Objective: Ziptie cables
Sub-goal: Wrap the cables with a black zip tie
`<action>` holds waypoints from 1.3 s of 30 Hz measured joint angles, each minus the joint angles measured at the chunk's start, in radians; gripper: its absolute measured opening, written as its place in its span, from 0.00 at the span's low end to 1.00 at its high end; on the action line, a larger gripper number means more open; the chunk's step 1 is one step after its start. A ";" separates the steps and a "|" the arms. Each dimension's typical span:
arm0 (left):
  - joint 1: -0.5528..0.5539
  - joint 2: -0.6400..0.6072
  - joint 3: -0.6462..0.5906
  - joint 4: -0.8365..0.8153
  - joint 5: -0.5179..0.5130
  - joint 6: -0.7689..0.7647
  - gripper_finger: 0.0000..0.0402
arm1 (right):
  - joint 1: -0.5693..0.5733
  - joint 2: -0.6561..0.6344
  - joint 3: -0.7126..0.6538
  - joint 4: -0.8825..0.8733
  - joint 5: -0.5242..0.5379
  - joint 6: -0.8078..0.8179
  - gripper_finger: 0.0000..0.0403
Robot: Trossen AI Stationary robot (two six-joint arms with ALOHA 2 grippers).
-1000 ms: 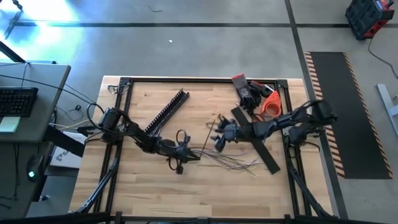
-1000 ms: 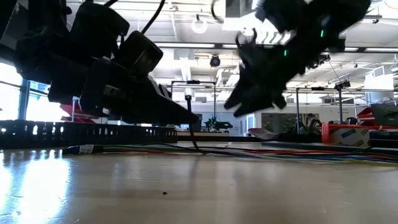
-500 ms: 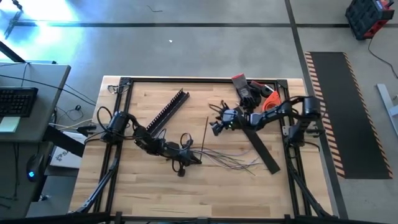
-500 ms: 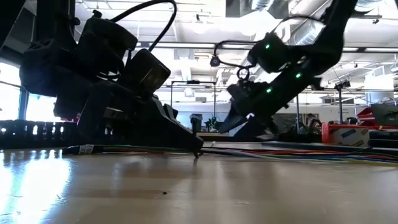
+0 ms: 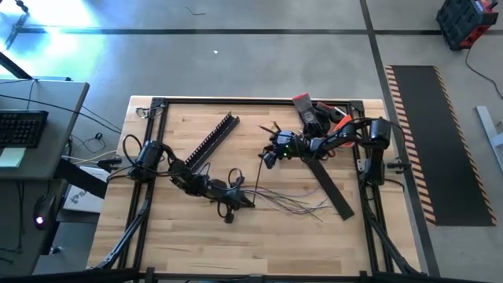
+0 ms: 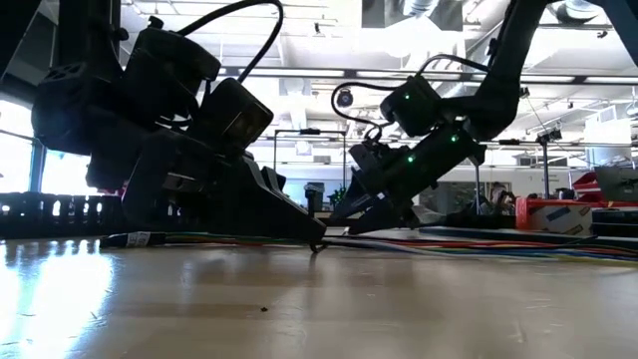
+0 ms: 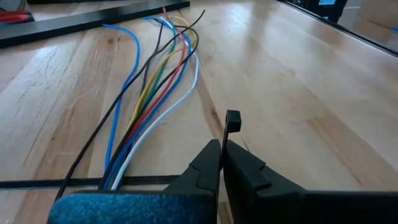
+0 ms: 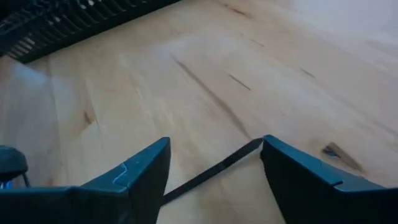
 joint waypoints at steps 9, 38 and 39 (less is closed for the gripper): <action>0.000 0.000 0.000 0.002 0.000 0.000 0.00 | 0.010 0.004 -0.001 -0.001 -0.030 -0.025 0.27; 0.033 -0.146 -0.056 0.048 -0.069 -0.028 0.00 | 0.433 -0.140 -0.003 -0.020 0.655 -0.753 0.00; 0.034 -0.146 -0.056 0.053 -0.069 -0.032 0.00 | 0.450 -0.140 -0.003 -0.016 0.670 -0.775 0.00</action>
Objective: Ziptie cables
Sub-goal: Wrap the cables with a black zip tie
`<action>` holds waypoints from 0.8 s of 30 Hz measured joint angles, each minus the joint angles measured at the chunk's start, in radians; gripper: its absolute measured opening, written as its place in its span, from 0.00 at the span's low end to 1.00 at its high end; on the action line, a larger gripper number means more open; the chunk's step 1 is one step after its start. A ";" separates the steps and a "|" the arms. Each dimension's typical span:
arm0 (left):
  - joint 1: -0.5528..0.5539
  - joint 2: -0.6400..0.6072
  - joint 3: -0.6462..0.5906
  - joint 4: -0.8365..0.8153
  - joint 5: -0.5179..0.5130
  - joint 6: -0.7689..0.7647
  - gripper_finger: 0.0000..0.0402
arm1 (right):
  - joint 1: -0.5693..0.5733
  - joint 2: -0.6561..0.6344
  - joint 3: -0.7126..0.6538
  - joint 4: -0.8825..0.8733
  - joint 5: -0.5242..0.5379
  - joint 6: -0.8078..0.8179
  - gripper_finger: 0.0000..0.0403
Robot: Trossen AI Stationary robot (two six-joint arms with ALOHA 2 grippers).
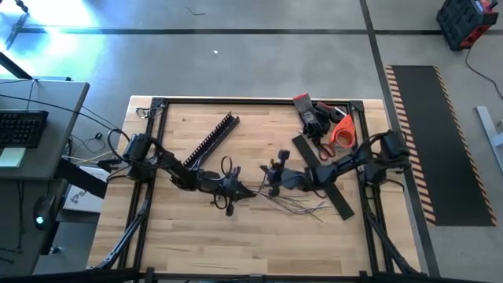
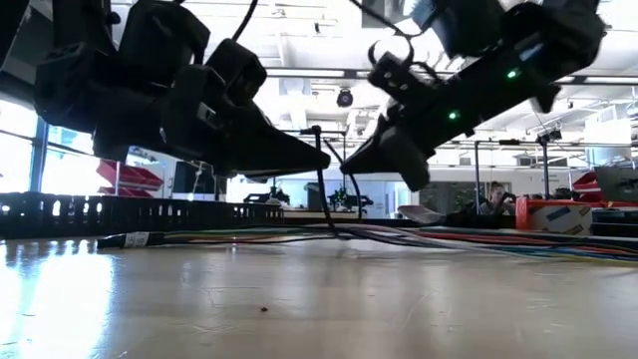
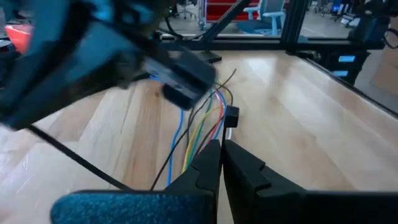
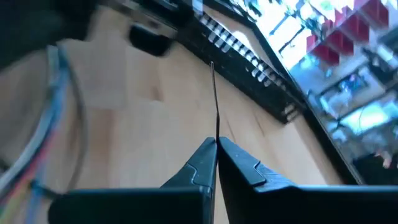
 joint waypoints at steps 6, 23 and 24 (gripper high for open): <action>0.008 0.000 -0.001 0.018 0.052 -0.002 0.00 | 0.100 0.000 0.000 0.027 0.071 -0.166 0.00; 0.049 0.000 -0.001 0.074 0.169 -0.116 0.00 | 0.201 0.140 0.081 0.106 0.250 -0.494 0.00; 0.049 0.000 -0.001 0.074 0.169 -0.119 0.00 | 0.205 0.141 0.081 0.114 0.252 -0.493 0.00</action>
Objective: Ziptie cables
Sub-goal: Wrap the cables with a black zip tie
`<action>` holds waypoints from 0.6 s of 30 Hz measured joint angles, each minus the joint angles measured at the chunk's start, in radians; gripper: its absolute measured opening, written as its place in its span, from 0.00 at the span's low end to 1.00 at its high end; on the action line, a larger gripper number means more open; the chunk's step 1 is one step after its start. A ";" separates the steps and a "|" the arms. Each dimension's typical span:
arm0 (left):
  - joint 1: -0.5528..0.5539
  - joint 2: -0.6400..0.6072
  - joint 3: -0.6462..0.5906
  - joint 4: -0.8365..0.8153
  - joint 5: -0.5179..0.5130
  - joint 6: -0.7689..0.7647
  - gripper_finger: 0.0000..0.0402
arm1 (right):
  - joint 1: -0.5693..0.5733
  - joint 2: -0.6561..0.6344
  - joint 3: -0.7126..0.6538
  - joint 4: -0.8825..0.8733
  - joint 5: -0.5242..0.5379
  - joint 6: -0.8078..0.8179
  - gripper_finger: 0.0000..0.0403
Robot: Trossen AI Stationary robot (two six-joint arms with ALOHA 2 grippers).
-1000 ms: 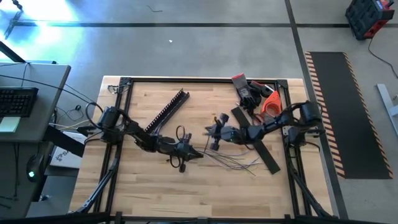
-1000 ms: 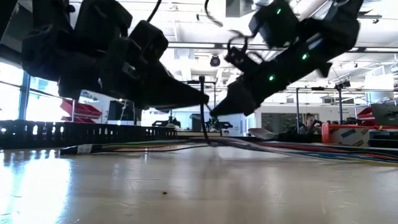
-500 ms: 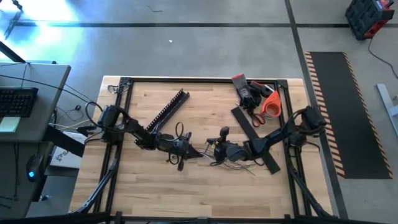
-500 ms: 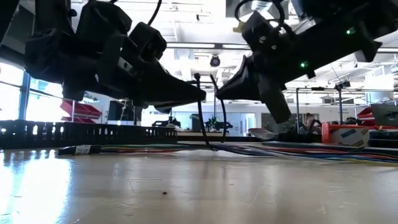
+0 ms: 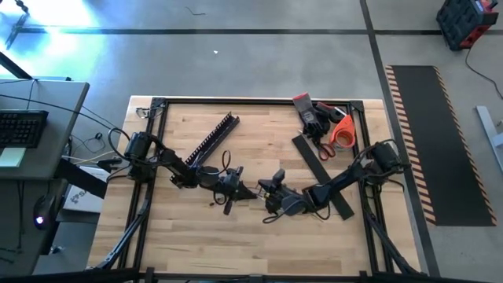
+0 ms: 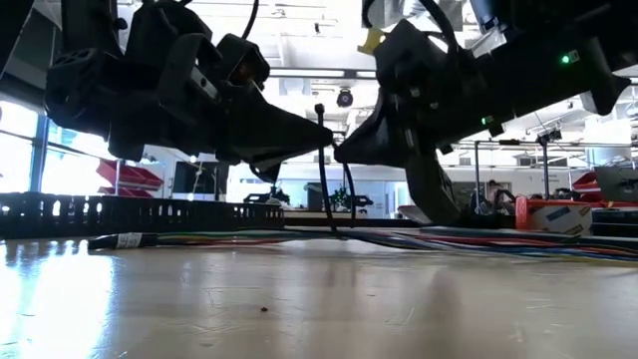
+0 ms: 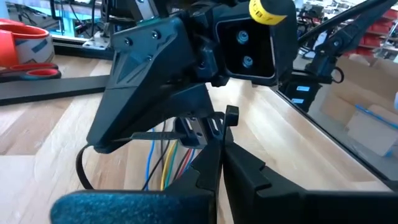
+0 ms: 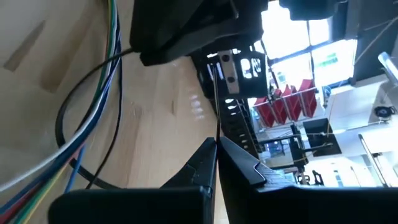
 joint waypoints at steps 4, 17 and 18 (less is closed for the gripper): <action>0.000 0.000 0.000 -0.001 0.004 -0.008 0.00 | 0.009 0.000 -0.001 0.001 0.029 0.012 0.00; 0.000 0.000 0.000 -0.005 0.004 -0.023 0.00 | 0.015 0.000 -0.001 0.067 0.036 -0.052 0.00; 0.000 0.000 0.000 -0.006 0.004 -0.023 0.00 | 0.015 0.000 -0.001 0.065 0.038 -0.052 0.00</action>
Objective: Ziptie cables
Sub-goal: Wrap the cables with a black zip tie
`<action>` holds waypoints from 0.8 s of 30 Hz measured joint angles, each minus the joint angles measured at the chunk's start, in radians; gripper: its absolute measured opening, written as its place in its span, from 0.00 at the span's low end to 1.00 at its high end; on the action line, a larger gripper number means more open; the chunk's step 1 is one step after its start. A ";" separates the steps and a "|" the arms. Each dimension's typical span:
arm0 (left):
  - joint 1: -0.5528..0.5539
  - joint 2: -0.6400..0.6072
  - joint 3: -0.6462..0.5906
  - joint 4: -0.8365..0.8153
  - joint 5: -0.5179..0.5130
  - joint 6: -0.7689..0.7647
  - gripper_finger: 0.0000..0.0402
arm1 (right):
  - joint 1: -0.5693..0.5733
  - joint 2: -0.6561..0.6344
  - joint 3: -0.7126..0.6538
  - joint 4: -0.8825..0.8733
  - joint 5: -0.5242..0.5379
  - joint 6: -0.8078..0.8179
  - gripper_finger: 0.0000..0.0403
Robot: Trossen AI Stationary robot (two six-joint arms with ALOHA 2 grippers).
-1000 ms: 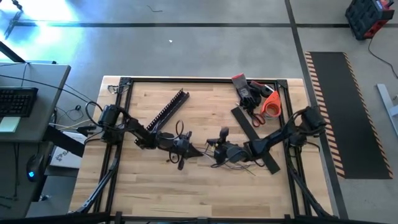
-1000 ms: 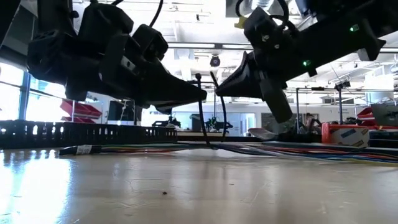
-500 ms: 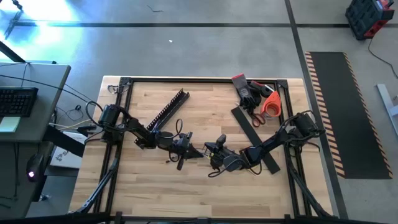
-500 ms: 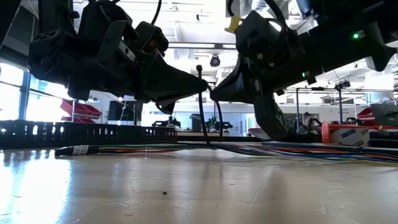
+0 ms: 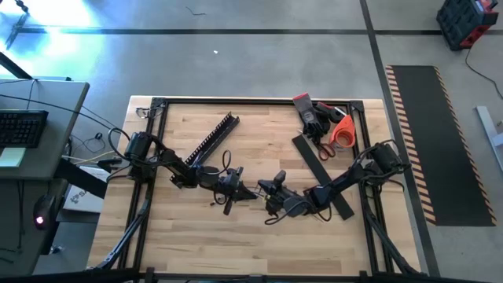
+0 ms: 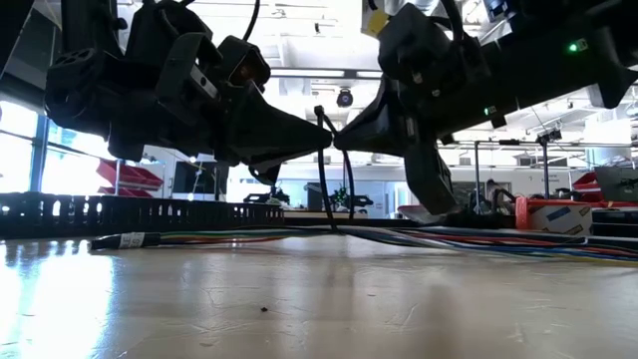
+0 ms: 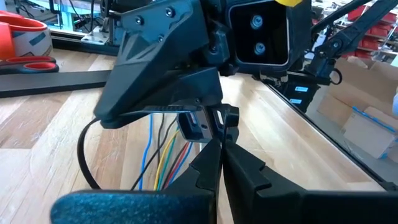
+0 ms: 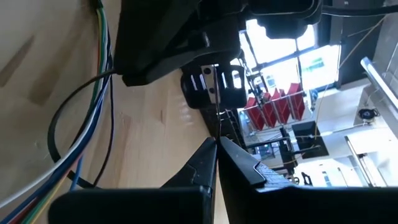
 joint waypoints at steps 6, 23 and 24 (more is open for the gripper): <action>0.000 0.000 0.000 0.000 0.000 -0.001 0.00 | 0.001 0.000 0.000 -0.004 -0.025 -0.002 0.00; -0.001 0.000 0.000 0.005 0.018 -0.061 0.00 | 0.026 0.000 0.000 0.040 -0.066 -0.081 0.00; 0.000 0.000 0.000 0.005 0.021 -0.065 0.00 | 0.026 0.000 0.000 0.040 -0.066 -0.093 0.00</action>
